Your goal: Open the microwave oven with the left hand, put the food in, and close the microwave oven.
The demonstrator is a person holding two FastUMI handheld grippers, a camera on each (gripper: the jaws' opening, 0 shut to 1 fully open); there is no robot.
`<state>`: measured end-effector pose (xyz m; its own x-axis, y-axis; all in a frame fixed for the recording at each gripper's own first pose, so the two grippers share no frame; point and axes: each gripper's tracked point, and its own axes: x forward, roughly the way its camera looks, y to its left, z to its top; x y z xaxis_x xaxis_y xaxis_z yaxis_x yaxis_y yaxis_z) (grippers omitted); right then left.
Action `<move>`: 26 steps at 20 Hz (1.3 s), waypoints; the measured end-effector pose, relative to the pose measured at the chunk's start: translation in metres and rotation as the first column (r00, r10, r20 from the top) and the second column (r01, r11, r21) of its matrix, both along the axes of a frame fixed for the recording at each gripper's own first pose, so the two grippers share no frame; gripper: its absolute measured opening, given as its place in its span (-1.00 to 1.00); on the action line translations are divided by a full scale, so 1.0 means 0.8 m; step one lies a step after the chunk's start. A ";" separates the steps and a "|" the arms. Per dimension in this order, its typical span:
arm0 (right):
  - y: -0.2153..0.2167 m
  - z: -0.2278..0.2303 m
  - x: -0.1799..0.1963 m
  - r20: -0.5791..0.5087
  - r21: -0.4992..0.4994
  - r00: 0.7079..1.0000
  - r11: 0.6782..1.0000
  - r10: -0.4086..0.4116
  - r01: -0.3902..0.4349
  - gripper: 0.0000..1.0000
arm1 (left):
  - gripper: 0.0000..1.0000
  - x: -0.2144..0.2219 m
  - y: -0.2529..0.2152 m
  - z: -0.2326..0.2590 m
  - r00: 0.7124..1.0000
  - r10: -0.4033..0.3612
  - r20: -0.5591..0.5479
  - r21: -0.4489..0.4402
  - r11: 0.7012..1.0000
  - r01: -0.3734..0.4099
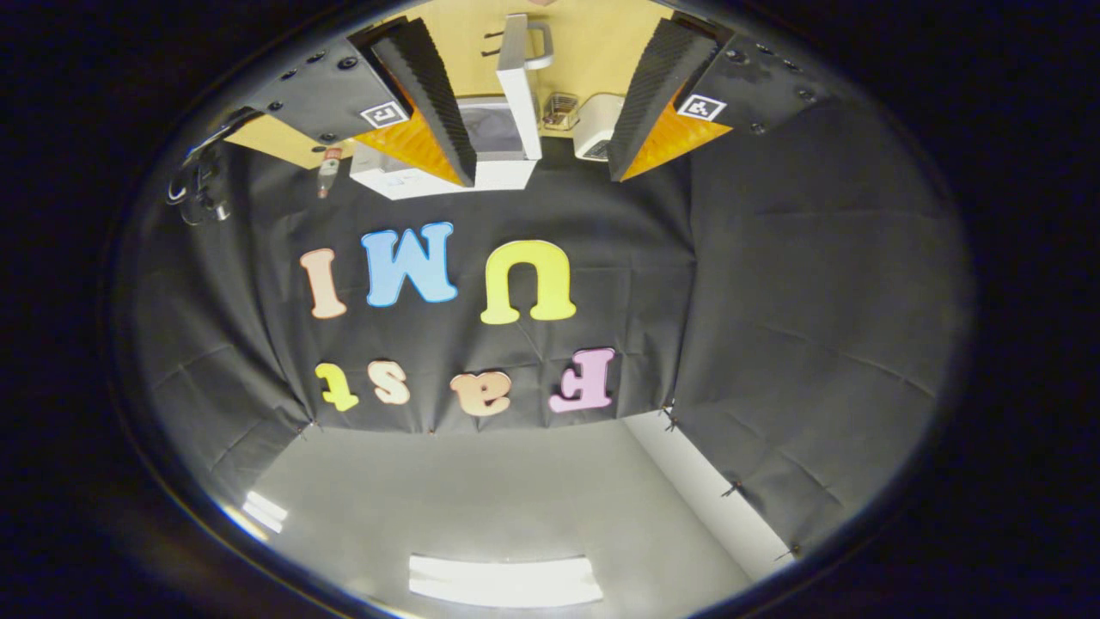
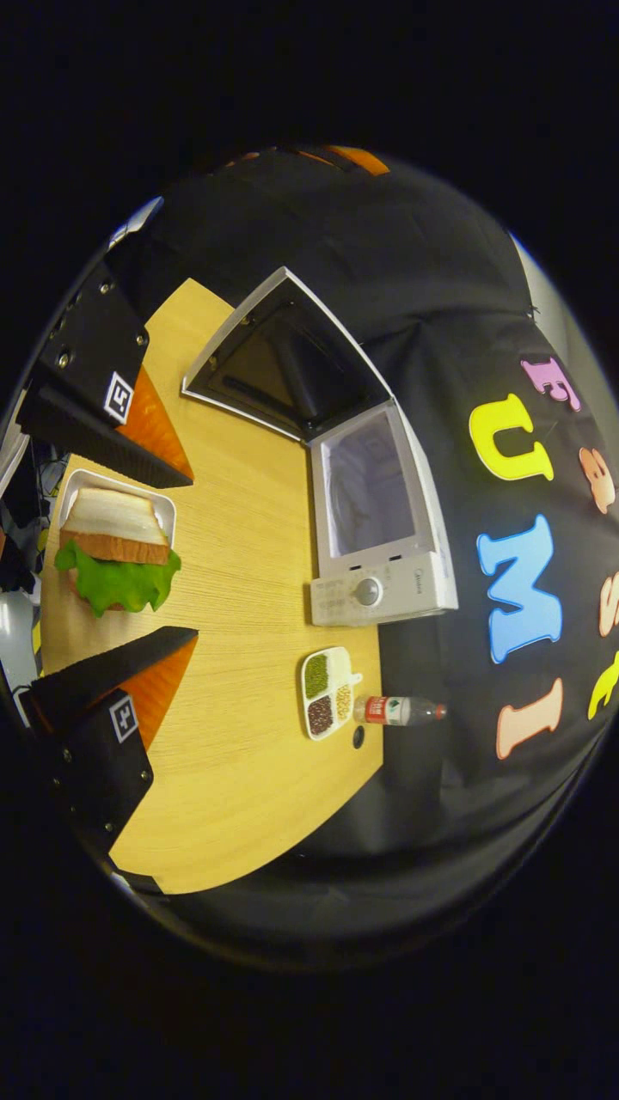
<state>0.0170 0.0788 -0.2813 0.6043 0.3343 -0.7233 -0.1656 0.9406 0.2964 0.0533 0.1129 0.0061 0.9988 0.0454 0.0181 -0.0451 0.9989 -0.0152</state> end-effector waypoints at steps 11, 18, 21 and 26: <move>0.010 -0.063 -0.038 -0.302 0.194 0.952 0.981 0.052 0.008 0.56 | 0.95 -0.030 -0.020 -0.006 0.996 0.084 -0.015 0.049 0.995 -0.084; 0.029 -0.058 -0.051 -0.382 0.308 0.918 0.951 0.104 0.020 -0.26 | 0.95 -0.048 -0.025 -0.012 0.992 0.124 -0.013 0.025 0.992 -0.124; 0.029 -0.049 -0.049 -0.357 0.299 0.928 0.954 0.107 0.005 -0.24 | 0.95 -0.043 -0.021 -0.008 0.992 0.126 -0.002 0.025 0.992 -0.126; 0.025 -0.023 -0.031 -0.319 0.308 0.946 0.950 0.049 0.054 -0.26 | 0.94 -0.007 -0.017 -0.009 0.994 0.104 0.014 0.001 0.995 -0.104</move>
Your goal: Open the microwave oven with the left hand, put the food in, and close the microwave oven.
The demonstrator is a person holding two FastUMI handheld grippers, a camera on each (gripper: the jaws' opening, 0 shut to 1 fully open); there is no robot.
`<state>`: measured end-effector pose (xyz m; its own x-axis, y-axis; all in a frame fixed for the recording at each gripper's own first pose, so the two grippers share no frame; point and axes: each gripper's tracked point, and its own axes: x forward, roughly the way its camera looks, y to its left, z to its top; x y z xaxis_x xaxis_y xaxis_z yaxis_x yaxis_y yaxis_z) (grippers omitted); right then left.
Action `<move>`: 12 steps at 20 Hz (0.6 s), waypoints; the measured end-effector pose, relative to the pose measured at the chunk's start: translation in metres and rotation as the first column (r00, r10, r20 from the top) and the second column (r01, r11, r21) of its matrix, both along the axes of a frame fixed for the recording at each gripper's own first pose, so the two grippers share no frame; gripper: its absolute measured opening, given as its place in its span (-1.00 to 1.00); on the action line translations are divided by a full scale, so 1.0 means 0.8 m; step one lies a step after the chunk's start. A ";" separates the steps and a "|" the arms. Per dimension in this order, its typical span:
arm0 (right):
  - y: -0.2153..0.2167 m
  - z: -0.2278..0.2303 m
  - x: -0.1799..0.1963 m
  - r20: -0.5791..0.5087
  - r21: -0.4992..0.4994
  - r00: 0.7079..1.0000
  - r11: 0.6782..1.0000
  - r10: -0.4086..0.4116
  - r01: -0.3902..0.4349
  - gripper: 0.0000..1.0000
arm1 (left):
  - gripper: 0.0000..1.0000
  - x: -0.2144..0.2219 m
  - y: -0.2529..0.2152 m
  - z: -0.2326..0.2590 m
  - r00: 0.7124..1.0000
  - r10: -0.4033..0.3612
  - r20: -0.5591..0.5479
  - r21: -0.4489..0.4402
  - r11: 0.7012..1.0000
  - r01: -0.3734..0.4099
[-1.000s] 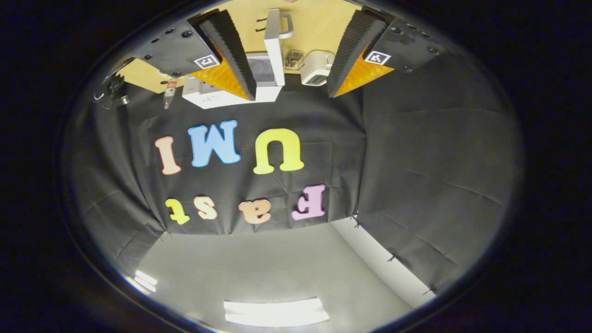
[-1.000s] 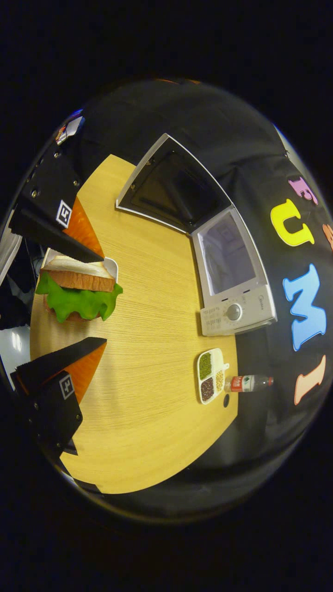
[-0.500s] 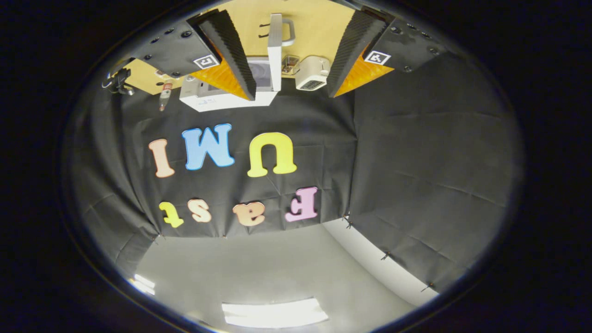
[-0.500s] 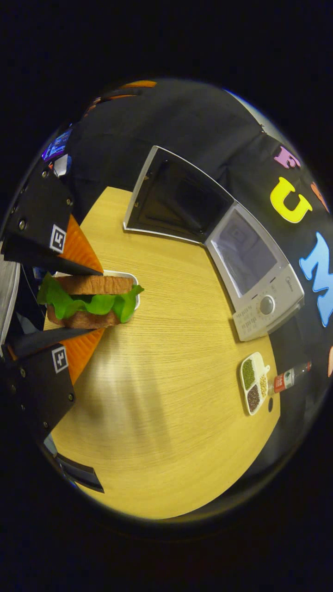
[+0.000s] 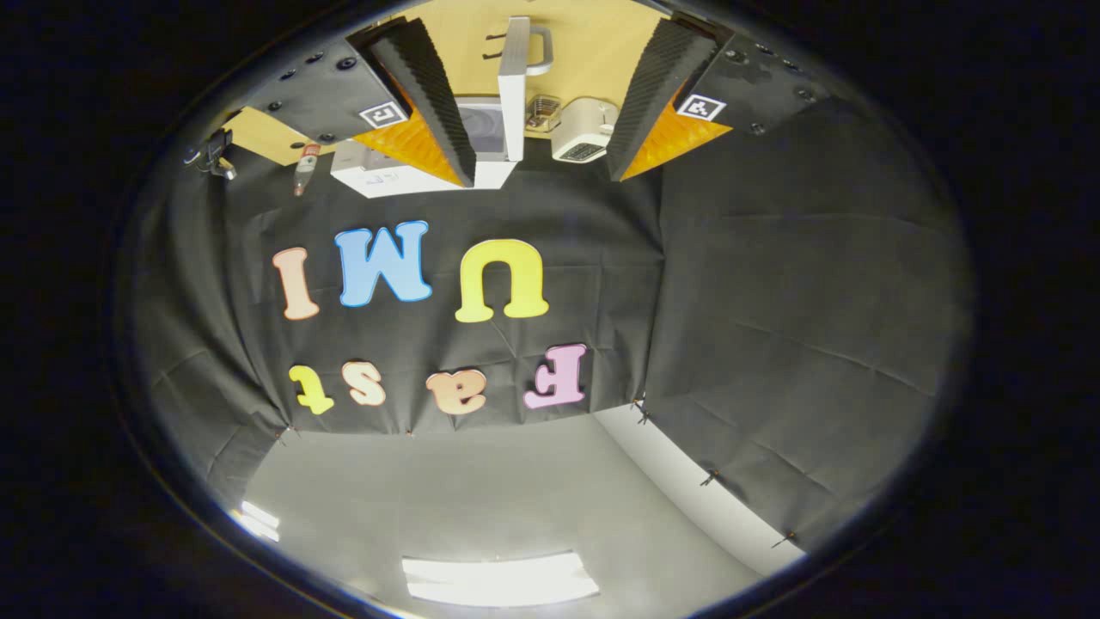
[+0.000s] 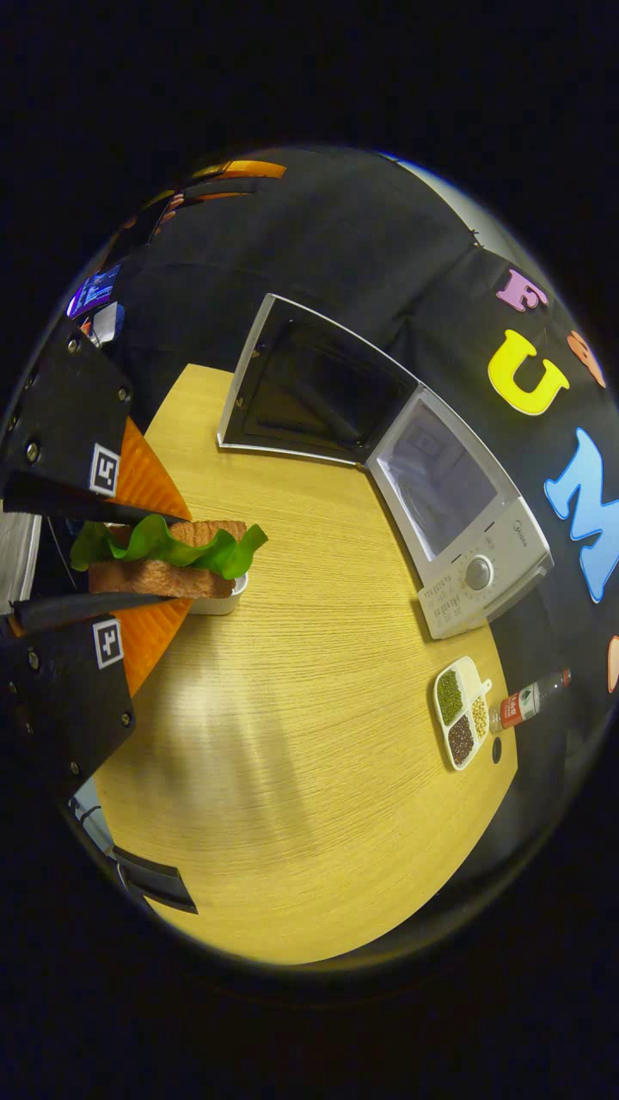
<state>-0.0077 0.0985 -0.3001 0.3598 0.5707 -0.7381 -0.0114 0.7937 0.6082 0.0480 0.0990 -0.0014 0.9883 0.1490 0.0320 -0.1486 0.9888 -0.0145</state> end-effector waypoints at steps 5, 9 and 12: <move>0.022 0.035 0.039 0.062 0.015 0.996 0.998 -0.067 0.066 -0.24 | 1.00 0.059 0.015 -0.008 0.999 -0.048 0.018 -0.019 0.999 0.049; 0.052 0.055 0.083 0.136 0.023 0.981 0.991 -0.135 0.133 -0.26 | 0.99 0.100 0.036 -0.007 0.997 -0.074 0.033 -0.036 0.997 0.075; 0.076 0.068 0.116 0.186 0.042 0.960 0.978 -0.208 0.204 -0.26 | 0.95 0.127 0.061 -0.012 0.996 -0.082 0.030 -0.020 0.996 0.083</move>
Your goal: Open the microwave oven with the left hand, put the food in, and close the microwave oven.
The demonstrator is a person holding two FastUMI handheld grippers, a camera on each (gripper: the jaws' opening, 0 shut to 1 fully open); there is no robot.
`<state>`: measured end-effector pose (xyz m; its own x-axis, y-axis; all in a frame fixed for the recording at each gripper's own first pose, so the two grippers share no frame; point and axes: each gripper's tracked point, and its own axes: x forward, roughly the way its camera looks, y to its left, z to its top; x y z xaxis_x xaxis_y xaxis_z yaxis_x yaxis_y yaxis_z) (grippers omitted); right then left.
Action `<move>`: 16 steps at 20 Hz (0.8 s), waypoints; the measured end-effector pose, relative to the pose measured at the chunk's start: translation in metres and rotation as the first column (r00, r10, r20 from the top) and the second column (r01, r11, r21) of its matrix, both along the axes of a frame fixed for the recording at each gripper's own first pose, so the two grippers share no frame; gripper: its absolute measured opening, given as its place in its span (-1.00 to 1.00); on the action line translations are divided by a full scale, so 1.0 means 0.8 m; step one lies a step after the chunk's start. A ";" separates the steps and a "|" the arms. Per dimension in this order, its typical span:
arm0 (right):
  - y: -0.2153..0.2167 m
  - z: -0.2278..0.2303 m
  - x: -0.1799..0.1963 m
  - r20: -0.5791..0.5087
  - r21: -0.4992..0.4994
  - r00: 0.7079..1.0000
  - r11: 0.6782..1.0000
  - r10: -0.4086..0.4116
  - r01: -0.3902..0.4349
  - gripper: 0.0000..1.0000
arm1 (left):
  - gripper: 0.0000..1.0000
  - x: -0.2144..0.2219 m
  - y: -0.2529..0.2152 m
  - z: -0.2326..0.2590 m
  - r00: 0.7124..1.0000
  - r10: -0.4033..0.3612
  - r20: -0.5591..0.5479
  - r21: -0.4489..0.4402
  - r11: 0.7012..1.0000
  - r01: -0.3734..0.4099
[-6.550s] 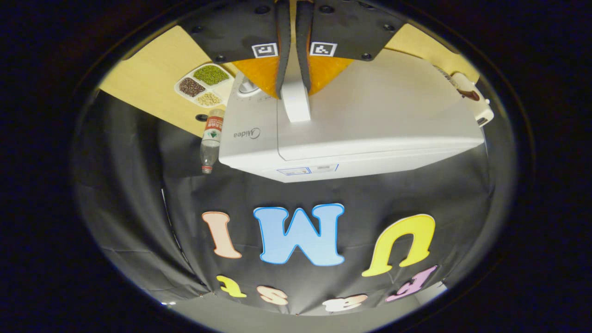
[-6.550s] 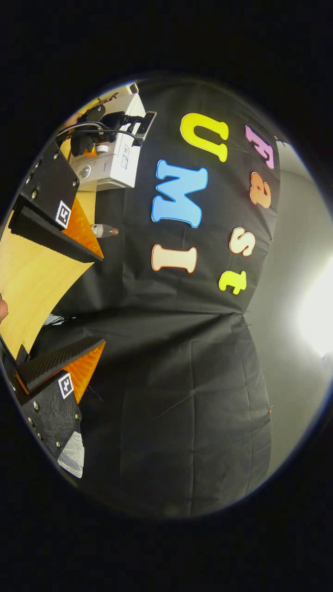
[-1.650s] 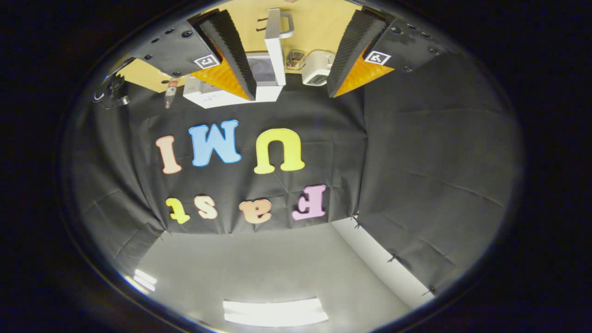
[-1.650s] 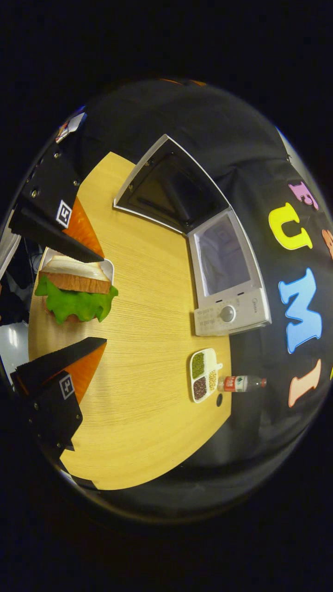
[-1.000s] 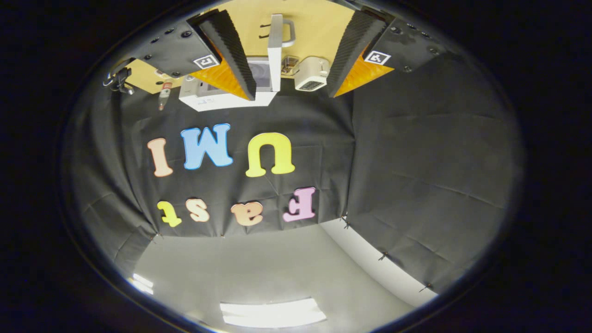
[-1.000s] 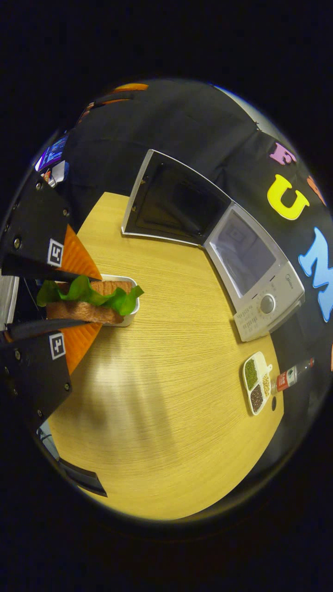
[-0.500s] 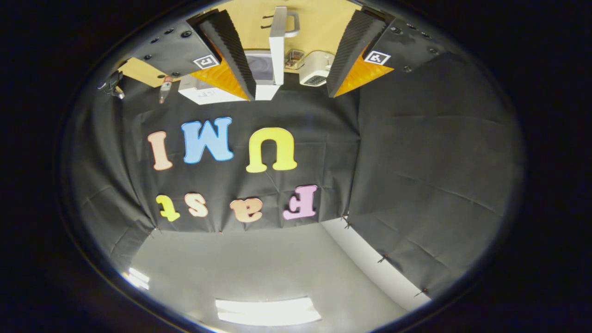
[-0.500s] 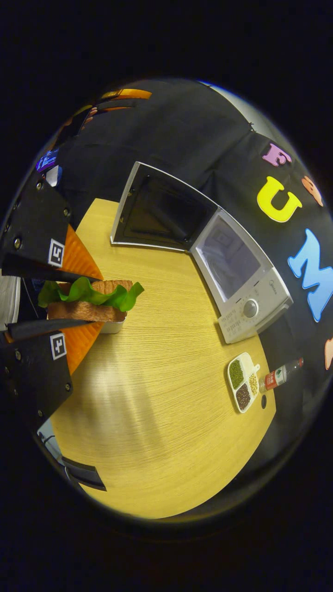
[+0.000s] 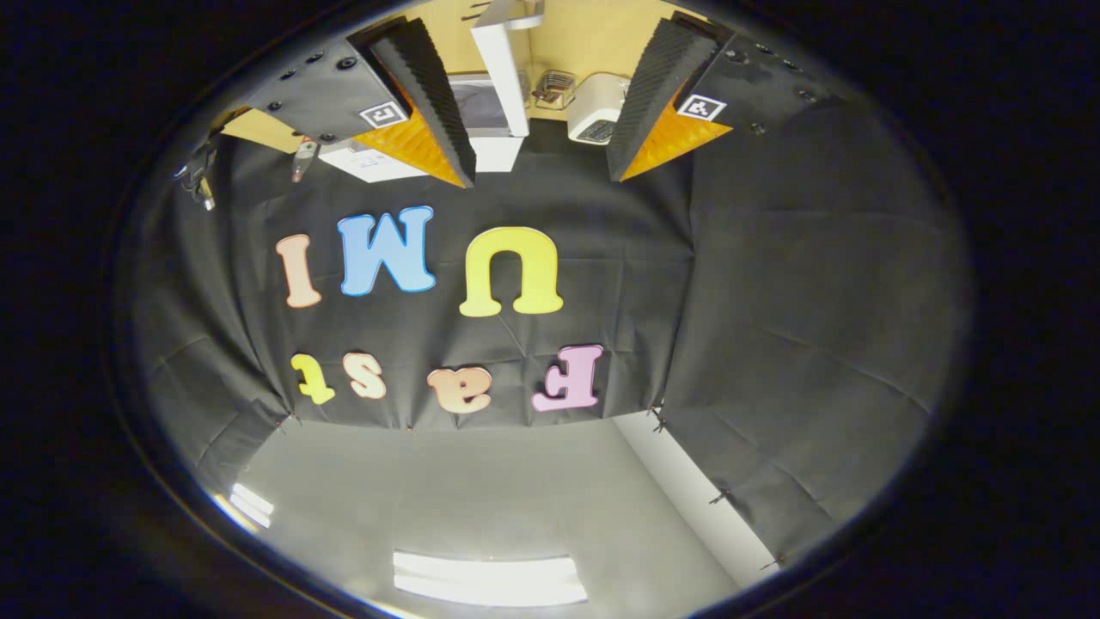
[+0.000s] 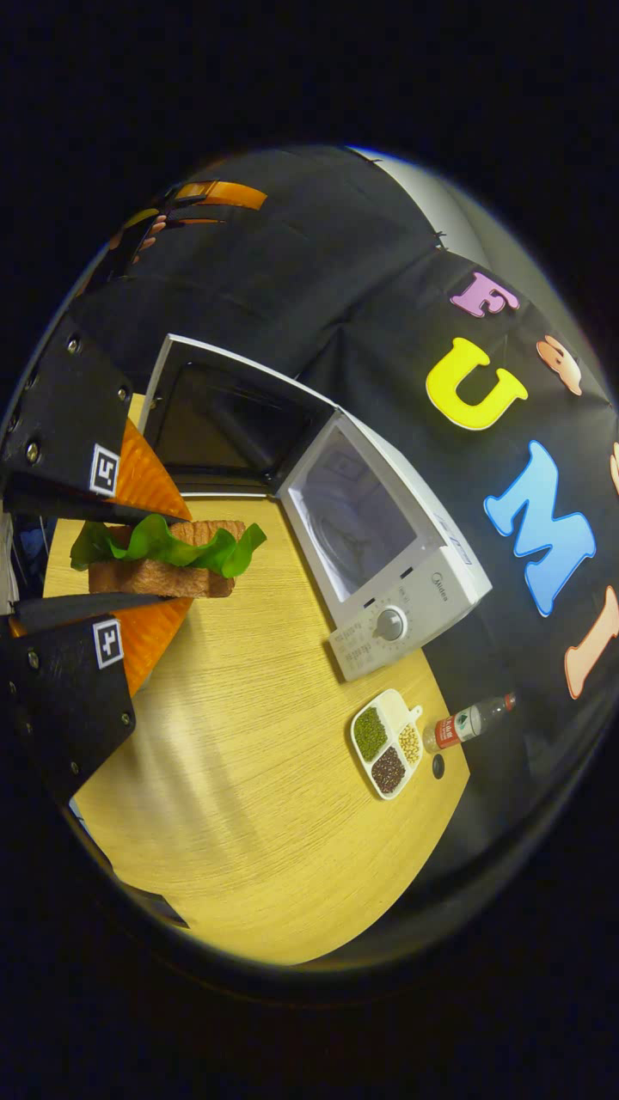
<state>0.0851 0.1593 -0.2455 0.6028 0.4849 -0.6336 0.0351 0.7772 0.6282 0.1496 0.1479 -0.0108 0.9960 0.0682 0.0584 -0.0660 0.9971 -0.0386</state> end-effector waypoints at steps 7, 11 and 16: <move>0.055 0.008 0.068 0.067 0.050 0.988 0.990 -0.138 0.135 -0.26 | 0.83 0.045 0.050 -0.017 1.000 -0.022 -0.014 -0.026 0.999 0.022; 0.077 0.004 0.103 0.118 0.056 0.970 0.977 -0.210 0.205 -0.25 | 0.91 0.073 0.070 -0.030 0.999 -0.039 -0.030 -0.031 0.999 0.038; 0.108 -0.010 0.154 0.149 0.074 0.948 0.960 -0.280 0.272 -0.26 | 0.96 0.094 0.088 -0.041 0.998 -0.052 -0.043 -0.016 0.999 0.052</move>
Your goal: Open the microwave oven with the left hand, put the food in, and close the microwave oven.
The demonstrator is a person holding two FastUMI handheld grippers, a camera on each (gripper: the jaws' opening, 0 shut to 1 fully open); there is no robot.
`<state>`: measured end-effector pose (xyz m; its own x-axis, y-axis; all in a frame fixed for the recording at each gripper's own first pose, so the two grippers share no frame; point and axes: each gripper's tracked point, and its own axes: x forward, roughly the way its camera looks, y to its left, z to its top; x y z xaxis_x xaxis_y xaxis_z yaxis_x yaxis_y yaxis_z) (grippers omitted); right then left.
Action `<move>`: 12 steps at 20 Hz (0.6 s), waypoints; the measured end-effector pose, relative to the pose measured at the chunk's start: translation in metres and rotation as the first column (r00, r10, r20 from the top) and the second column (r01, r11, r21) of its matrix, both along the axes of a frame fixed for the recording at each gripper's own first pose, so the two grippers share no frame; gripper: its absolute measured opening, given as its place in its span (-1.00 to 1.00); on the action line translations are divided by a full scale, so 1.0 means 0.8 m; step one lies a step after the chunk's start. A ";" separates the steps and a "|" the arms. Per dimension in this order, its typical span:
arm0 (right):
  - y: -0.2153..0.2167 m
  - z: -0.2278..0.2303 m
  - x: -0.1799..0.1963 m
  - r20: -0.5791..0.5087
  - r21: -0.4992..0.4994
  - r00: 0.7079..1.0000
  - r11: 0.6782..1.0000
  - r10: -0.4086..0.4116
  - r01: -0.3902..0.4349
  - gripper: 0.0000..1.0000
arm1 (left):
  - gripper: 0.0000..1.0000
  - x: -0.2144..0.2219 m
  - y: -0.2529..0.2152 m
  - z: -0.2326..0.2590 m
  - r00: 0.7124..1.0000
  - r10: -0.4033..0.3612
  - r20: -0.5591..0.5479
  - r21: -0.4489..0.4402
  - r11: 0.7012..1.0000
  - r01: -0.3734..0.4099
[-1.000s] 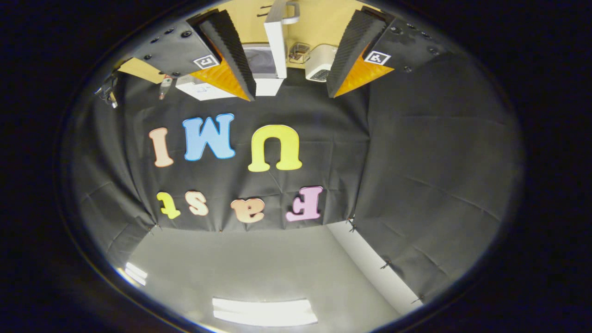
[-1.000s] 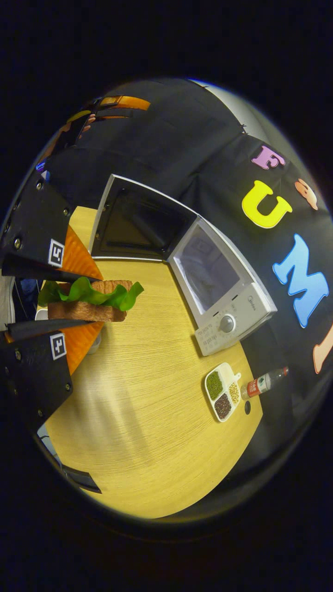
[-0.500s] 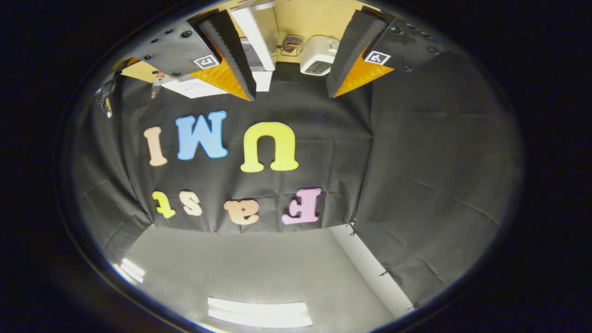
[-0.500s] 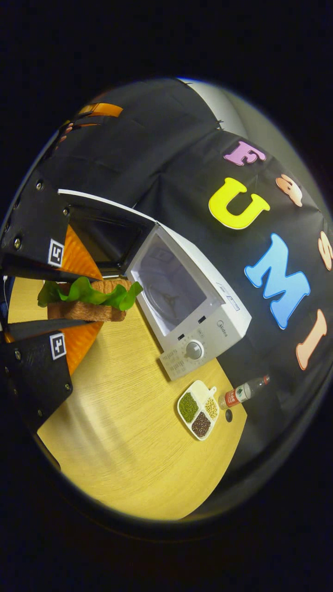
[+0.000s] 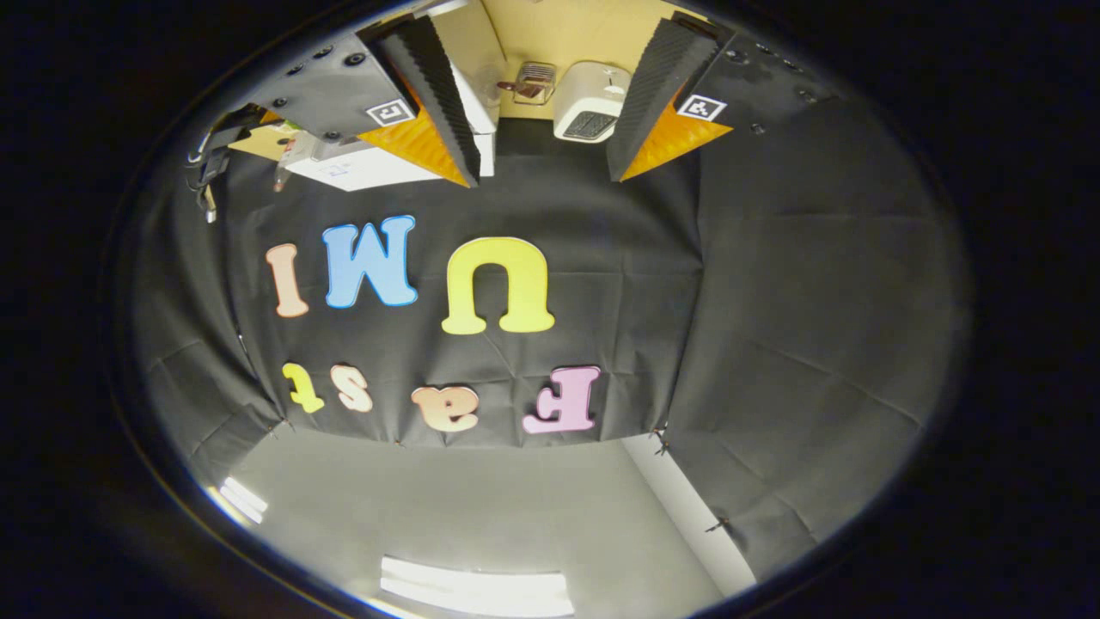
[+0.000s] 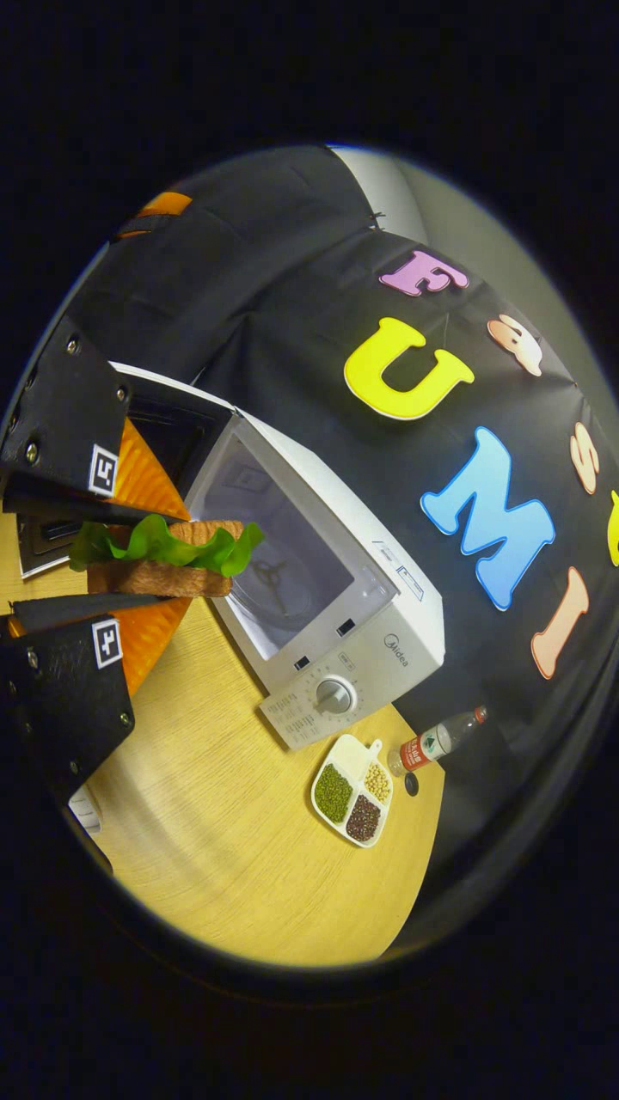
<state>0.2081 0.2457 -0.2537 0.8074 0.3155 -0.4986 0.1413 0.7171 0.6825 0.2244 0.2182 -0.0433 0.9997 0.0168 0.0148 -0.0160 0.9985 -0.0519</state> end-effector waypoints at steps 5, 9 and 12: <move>0.035 -0.013 0.059 0.068 0.018 0.997 0.999 -0.036 0.035 -0.26 | 0.84 0.004 0.026 -0.014 1.000 0.005 -0.019 0.021 1.000 -0.005; 0.056 -0.026 0.103 0.131 0.003 0.990 0.998 -0.056 0.056 -0.26 | 0.96 0.006 0.055 -0.031 0.997 0.036 -0.066 0.049 0.998 -0.033; 0.065 -0.036 0.134 0.168 -0.008 0.983 0.997 -0.074 0.076 -0.26 | 0.84 0.005 0.074 -0.049 0.993 0.065 -0.097 0.067 0.996 -0.058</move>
